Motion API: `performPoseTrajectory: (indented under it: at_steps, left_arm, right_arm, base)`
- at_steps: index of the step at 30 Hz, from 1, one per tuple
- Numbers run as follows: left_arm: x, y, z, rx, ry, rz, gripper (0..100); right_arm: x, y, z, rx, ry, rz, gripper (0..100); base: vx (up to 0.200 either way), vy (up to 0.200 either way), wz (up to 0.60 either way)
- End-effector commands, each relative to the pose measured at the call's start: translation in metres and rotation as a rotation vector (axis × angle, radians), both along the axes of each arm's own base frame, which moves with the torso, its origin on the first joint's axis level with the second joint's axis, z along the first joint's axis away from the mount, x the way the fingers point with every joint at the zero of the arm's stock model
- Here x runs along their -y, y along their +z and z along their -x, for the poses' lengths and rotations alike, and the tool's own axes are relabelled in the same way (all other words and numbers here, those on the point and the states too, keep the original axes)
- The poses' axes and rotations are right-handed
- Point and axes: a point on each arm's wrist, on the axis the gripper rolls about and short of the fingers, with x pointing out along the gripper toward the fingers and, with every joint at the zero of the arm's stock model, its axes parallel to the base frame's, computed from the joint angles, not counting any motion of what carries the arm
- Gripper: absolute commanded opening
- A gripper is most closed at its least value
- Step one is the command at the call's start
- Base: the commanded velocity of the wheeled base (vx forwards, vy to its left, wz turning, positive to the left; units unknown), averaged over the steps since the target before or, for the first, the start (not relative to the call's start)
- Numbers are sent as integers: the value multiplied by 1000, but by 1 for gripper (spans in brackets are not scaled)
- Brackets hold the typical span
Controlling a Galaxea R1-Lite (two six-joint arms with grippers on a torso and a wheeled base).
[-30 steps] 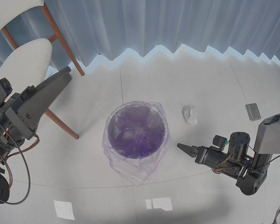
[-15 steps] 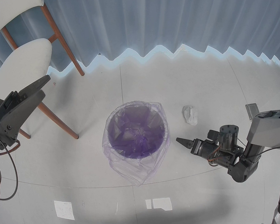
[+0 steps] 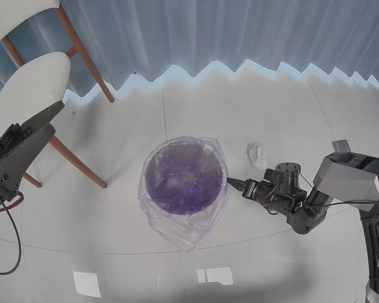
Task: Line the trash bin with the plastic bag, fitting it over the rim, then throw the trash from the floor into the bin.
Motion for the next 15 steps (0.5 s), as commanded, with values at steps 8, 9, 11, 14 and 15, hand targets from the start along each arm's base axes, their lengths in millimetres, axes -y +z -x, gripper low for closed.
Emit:
performPoseTrajectory:
  at_steps: [8,9,11,14,15]
  left_arm:
    - [1,-4,0,-14,-7,-1,100]
    - [1,-4,0,-17,-7,-1,100]
    - [1,-4,0,-16,-6,-2,100]
    - [1,-5,0,-19,-8,-2,100]
    - [1,-5,0,-21,-8,-2,100]
  right_arm:
    - [-2,-11,-6,4,6,21,100]
    - [-2,-11,-6,8,9,25,100]
    - [-3,-12,-6,9,14,32,100]
    - [-3,-13,-6,7,18,41,100]
    - [-4,-14,-7,7,22,45,100]
  base:
    - [0,0,0]
    - [0,0,0]
    - [0,0,0]
    - [0,0,0]
    - [0,0,0]
